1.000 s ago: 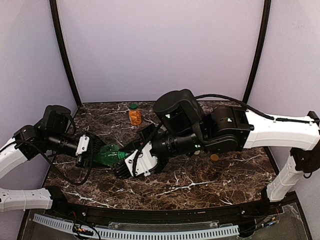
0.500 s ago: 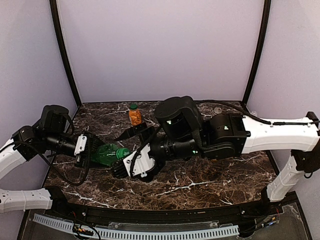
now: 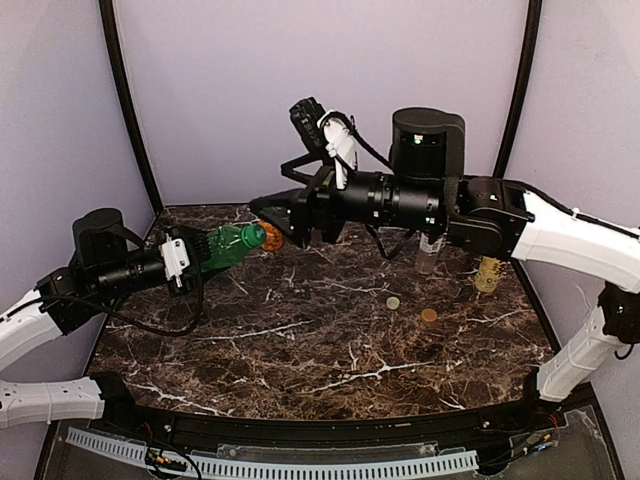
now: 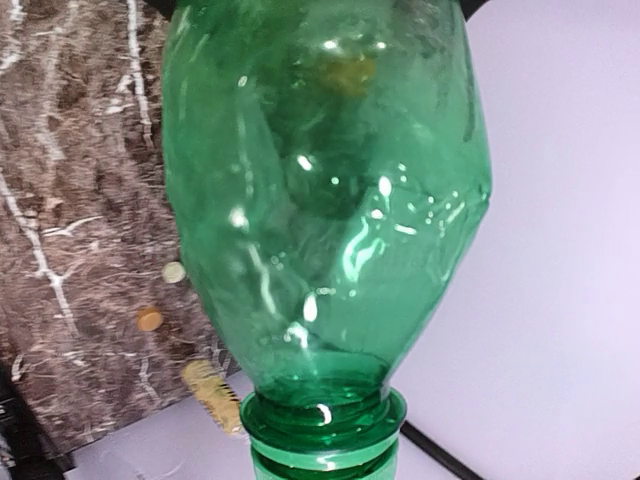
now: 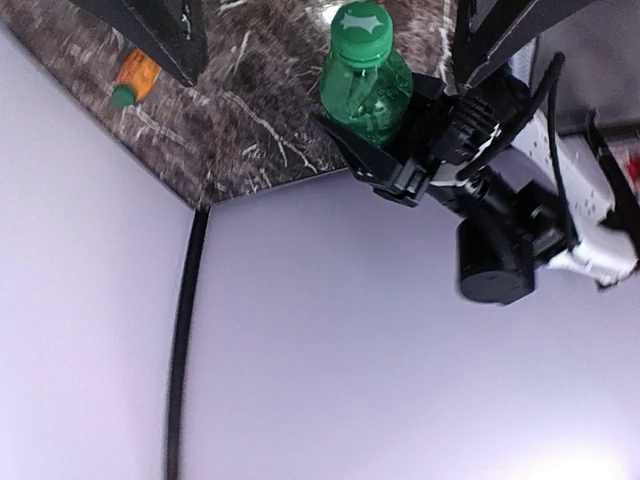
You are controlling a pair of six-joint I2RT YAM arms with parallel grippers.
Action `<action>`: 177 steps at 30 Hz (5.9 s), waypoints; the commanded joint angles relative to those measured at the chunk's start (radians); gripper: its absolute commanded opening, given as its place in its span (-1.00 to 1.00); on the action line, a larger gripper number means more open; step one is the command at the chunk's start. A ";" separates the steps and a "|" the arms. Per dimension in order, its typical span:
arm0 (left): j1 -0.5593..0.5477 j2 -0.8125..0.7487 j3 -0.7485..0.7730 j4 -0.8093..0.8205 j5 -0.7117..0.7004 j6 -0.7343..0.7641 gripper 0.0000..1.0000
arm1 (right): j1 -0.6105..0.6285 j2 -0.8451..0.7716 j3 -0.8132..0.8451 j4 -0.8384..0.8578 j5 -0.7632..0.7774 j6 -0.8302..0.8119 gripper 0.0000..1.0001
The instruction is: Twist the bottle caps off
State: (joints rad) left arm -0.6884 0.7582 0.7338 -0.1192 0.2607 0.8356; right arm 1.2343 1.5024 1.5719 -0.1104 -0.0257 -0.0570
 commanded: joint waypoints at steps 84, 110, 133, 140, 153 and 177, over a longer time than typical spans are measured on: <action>-0.002 -0.008 0.071 -0.485 0.355 0.095 -0.99 | 0.183 -0.011 -0.143 -0.098 0.073 -0.957 0.55; -0.008 0.038 -0.103 0.365 -0.400 0.256 -0.99 | -0.127 0.228 0.175 -0.063 -0.115 0.782 0.40; -0.011 0.018 -0.095 0.284 -0.324 0.224 -0.99 | -0.147 0.224 0.141 -0.038 -0.213 0.673 -1.00; -0.011 0.001 -0.044 0.005 -0.060 0.153 -0.99 | -0.118 0.154 0.095 -0.084 -0.340 0.226 -1.00; -0.010 0.001 0.016 -0.459 0.387 0.037 -0.99 | 0.100 0.022 -0.133 -0.132 -0.199 -0.656 -1.00; 0.206 -0.227 -0.310 0.019 0.199 -0.582 -0.99 | -0.300 0.014 -0.246 -0.638 0.403 0.337 -1.00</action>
State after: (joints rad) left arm -0.5499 0.5850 0.4973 -0.2600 0.4999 0.5186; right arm 0.9993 1.4700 1.3983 -0.5018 0.3447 -0.1349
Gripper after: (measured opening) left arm 0.538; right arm 0.248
